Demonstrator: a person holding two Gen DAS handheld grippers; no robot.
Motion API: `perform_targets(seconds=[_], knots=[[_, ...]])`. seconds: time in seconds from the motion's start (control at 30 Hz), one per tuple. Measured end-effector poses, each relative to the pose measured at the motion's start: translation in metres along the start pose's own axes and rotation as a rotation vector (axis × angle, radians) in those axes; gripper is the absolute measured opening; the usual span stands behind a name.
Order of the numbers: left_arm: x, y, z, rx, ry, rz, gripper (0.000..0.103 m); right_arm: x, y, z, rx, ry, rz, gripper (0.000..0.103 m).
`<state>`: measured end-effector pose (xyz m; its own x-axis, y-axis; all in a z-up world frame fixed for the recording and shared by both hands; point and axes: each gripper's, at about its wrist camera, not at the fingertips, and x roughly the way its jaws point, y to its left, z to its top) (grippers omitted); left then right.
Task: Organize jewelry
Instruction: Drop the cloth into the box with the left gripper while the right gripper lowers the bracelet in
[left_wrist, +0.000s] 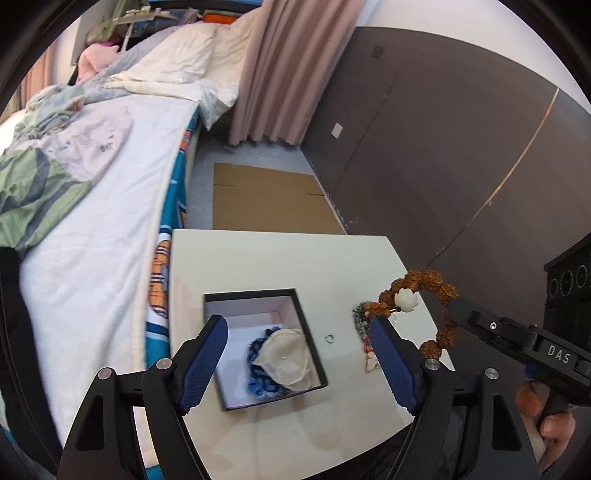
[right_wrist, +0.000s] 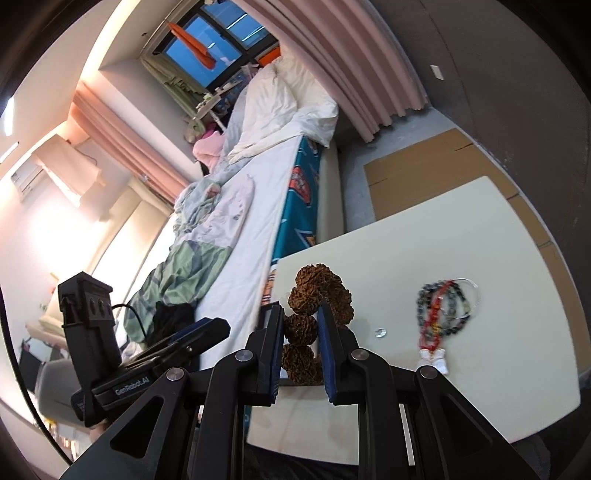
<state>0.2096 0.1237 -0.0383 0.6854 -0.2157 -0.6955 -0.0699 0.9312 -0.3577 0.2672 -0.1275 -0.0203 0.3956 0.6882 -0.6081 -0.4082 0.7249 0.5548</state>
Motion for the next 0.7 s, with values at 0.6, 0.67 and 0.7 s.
perform_targets(seconds=[0.6, 0.67, 0.7], knots=[[-0.04, 0.041, -0.005, -0.089, -0.054, 0.055, 0.08, 0.085, 0.042, -0.017, -0.132, 0.189, -0.072, 0.021], [-0.04, 0.039, -0.006, -0.082, -0.056, 0.051, 0.08, 0.084, 0.038, -0.019, -0.117, 0.197, -0.06, 0.026], [-0.041, 0.039, -0.006, -0.079, -0.056, 0.05, 0.08, 0.08, 0.036, -0.019, -0.11, 0.184, -0.058, 0.032]])
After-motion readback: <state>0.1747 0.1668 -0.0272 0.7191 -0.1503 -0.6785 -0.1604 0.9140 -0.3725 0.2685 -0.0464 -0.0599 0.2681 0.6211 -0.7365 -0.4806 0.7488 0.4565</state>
